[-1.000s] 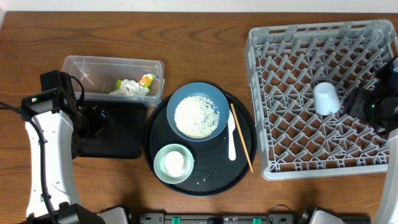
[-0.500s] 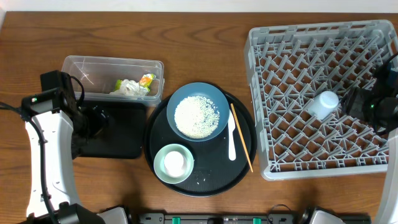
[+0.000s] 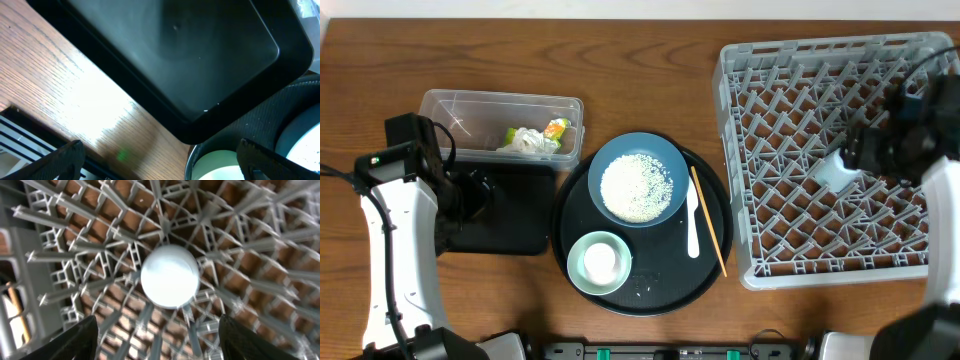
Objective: Sort waste into correct bins and load items into the dishwasher rack
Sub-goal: 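Set the white cup down in the rack and open right gripper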
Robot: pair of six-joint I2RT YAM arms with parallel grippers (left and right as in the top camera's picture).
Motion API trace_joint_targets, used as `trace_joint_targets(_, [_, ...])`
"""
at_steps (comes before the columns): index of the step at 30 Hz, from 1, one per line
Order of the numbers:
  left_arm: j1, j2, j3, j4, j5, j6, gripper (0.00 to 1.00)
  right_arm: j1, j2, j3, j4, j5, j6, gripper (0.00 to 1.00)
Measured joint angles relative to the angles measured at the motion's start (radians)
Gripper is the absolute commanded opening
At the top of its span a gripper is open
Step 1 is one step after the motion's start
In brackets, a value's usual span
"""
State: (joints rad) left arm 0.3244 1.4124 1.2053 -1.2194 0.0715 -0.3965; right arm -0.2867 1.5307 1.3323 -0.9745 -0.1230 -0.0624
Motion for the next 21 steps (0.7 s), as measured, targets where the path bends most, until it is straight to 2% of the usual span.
trace_joint_targets(7, [0.0,0.0,0.0,0.0,0.0,0.0,0.98,0.011,0.114,0.0,0.078,0.029,0.0,0.73])
trace_joint_targets(18, [0.0,0.0,0.0,0.0,0.0,0.0,0.98,0.015,0.251,0.0,0.1,0.05,0.002,0.74])
trace_joint_targets(21, [0.0,0.0,0.0,0.0,0.0,0.0,0.98,0.015,0.267,0.0,0.109,0.053,0.005,0.7])
